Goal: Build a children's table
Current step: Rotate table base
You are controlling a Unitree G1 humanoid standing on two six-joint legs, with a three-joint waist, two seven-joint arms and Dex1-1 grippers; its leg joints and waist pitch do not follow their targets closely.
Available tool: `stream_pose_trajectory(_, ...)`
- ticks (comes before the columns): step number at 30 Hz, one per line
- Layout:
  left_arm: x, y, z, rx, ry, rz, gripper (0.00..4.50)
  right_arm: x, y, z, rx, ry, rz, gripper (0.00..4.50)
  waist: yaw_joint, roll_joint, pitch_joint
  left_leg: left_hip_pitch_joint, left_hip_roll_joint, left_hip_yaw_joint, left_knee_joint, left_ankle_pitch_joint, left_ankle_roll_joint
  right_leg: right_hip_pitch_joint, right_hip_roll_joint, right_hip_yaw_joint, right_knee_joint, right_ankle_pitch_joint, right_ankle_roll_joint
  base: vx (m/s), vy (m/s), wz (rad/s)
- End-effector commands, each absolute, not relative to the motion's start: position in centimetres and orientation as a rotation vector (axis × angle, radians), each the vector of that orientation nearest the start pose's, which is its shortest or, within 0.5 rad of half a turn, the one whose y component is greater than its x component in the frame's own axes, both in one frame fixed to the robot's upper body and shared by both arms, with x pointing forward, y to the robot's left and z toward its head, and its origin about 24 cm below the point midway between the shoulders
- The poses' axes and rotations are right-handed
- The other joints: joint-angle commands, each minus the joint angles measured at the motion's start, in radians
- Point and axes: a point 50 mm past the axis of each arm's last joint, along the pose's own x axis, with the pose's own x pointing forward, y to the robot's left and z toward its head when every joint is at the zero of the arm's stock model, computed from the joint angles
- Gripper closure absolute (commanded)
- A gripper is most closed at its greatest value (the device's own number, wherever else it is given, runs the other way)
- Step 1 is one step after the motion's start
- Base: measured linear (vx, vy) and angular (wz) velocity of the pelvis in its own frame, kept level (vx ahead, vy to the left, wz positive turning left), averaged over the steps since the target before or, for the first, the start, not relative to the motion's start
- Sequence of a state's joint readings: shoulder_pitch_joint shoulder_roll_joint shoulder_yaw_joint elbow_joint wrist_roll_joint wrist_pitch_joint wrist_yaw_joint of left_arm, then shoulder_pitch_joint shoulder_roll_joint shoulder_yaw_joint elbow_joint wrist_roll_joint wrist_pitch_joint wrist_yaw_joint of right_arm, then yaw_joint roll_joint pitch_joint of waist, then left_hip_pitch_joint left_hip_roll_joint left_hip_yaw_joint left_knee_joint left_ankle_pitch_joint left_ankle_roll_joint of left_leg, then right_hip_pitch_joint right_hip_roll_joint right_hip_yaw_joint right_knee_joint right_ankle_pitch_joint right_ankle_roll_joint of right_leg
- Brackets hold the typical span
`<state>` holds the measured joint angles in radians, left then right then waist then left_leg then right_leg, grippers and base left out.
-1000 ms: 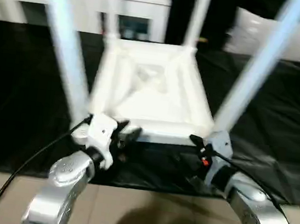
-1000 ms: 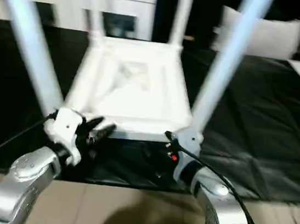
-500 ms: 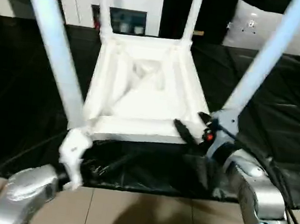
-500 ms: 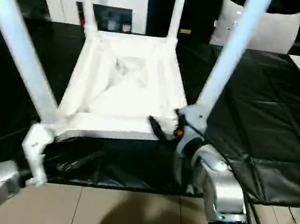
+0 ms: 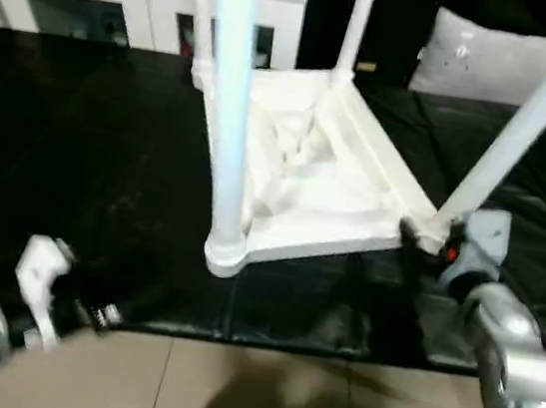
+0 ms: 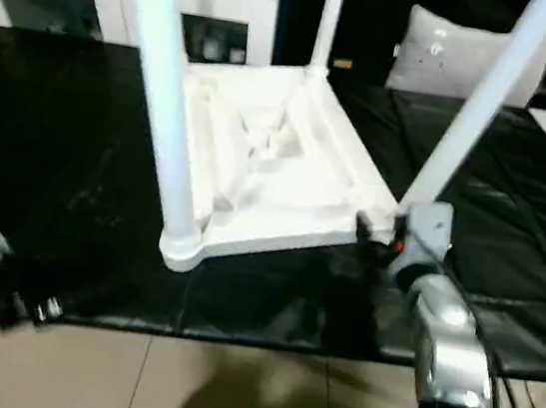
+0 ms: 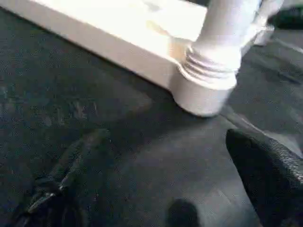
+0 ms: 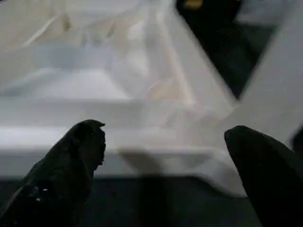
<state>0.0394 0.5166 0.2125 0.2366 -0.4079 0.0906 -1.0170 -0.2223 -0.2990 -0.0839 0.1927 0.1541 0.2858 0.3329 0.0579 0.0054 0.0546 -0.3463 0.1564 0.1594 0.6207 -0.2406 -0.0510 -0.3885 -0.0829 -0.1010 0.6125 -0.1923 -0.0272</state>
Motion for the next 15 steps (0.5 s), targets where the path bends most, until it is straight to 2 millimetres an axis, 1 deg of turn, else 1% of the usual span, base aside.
stream_pose_trajectory(1,22.1,26.9,3.0,-0.056,0.234,-0.719,0.1,29.0,-20.3,4.2,-0.088,0.276,0.264,0.0,0.0,0.008,-0.051,0.0,0.07,-0.023,-0.099,-0.142,0.031,0.044,-0.079,0.073,-0.076,-0.199,-0.175,0.0,0.0,0.0)
stream_pose_trajectory(2,22.7,25.9,3.2,-0.076,0.201,-0.765,0.1,28.7,-19.9,3.4,-0.091,0.319,0.263,0.0,-0.001,0.008,-0.053,-0.003,0.075,-0.024,-0.098,-0.123,0.025,0.049,-0.083,0.074,-0.069,-0.158,-0.196,0.0,0.0,0.0)
stream_pose_trajectory(3,23.0,25.2,3.4,-0.077,0.182,-0.787,0.1,28.6,-19.8,3.1,-0.089,0.339,0.26,0.0,0.0,0.008,-0.054,-0.001,0.077,-0.024,-0.097,-0.12,0.023,0.048,-0.084,0.074,-0.066,-0.149,-0.204,0.0,0.0,0.0)
stream_pose_trajectory(4,23.1,24.8,3.6,-0.077,0.172,-0.8,0.1,28.5,-19.8,2.9,-0.089,0.348,0.257,0.0,-0.001,0.006,-0.054,-0.004,0.077,-0.022,-0.097,-0.114,0.024,0.05,-0.085,0.075,-0.063,-0.133,-0.217,0.0,0.0,0.0)
stream_pose_trajectory(5,23.7,23.6,4.3,-0.08,0.14,-0.839,0.1,28.4,-19.7,2.6,-0.093,0.364,0.248,0.0,0.001,0.006,-0.054,-0.002,0.078,-0.021,-0.096,-0.113,0.025,0.05,-0.085,0.075,-0.063,-0.132,-0.221,0.0,0.0,0.0)
stream_pose_trajectory(6,24.6,21.9,5.6,-0.082,0.098,-0.903,0.1,28.3,-19.7,2.2,-0.099,0.393,0.24,0.0,0.003,0.008,-0.054,-0.002,0.079,-0.019,-0.096,-0.112,0.021,0.051,-0.087,0.077,-0.063,-0.141,-0.228,0.0,0.0,0.0)
stream_pose_trajectory(7,24.9,21.2,6.2,-0.083,0.084,-0.932,0.1,28.2,-19.7,2.0,-0.103,0.401,0.239,0.0,0.005,0.008,-0.054,0.0,0.08,-0.018,-0.096,-0.114,0.017,0.049,-0.087,0.077,-0.063,-0.146,-0.23,0.0,0.0,0.0)
stream_pose_trajectory(8,25.6,19.9,7.2,-0.081,0.055,-0.991,0.1,28.2,-19.6,1.8,-0.112,0.415,0.24,0.0,0.008,0.006,-0.051,0.0,0.079,-0.015,-0.096,-0.127,0.016,0.047,-0.087,0.077,-0.066,-0.166,-0.23,0.0,0.0,0.0)
stream_pose_trajectory(9,26.2,19.0,8.0,-0.082,0.033,-1.031,0.1,28.2,-19.6,1.7,-0.12,0.421,0.24,0.0,0.01,0.009,-0.051,0.0,0.076,-0.015,-0.096,-0.13,0.011,0.049,-0.085,0.077,-0.067,-0.183,-0.222,0.0,0.0,0.0)
stream_pose_trajectory(10,26.2,19.0,8.0,-0.082,0.033,-1.031,0.1,28.2,-19.6,1.7,-0.12,0.421,0.24,0.0,0.009,0.007,-0.05,0.0,0.075,-0.014,-0.096,-0.135,0.008,0.048,-0.084,0.076,-0.069,-0.196,-0.217,0.0,0.0,0.0)
stream_pose_trajectory(11,27.0,18.1,8.9,-0.082,0.008,-1.061,0.1,28.2,-19.6,1.6,-0.127,0.425,0.239,0.0,0.008,0.005,-0.05,-0.002,0.074,-0.014,-0.096,-0.139,0.002,0.052,-0.085,0.076,-0.07,-0.215,-0.208,0.0,0.0,0.0)
stream_pose_trajectory(12,27.5,17.5,9.4,-0.077,-0.011,-1.074,0.1,28.3,-19.5,1.6,-0.131,0.427,0.239,0.0,0.006,0.004,-0.05,-0.003,0.071,-0.014,-0.095,-0.142,-0.001,0.054,-0.084,0.075,-0.073,-0.235,-0.197,0.0,0.0,0.0)
stream_pose_trajectory(14,28.0,16.9,9.9,-0.066,-0.02,-1.09,0.1,28.4,-19.6,1.6,-0.138,0.427,0.237,0.0,0.005,0.003,-0.053,-0.003,0.071,-0.015,-0.092,-0.121,0.0,0.054,-0.085,0.076,-0.072,-0.229,-0.19,0.0,0.0,0.0)
stream_pose_trajectory(15,28.1,16.7,9.9,-0.06,-0.02,-1.095,0.1,28.4,-19.5,1.6,-0.139,0.427,0.238,0.0,0.003,0.004,-0.055,-0.006,0.071,-0.015,-0.09,-0.098,0.004,0.057,-0.084,0.075,-0.067,-0.198,-0.193,0.0,0.0,0.0)
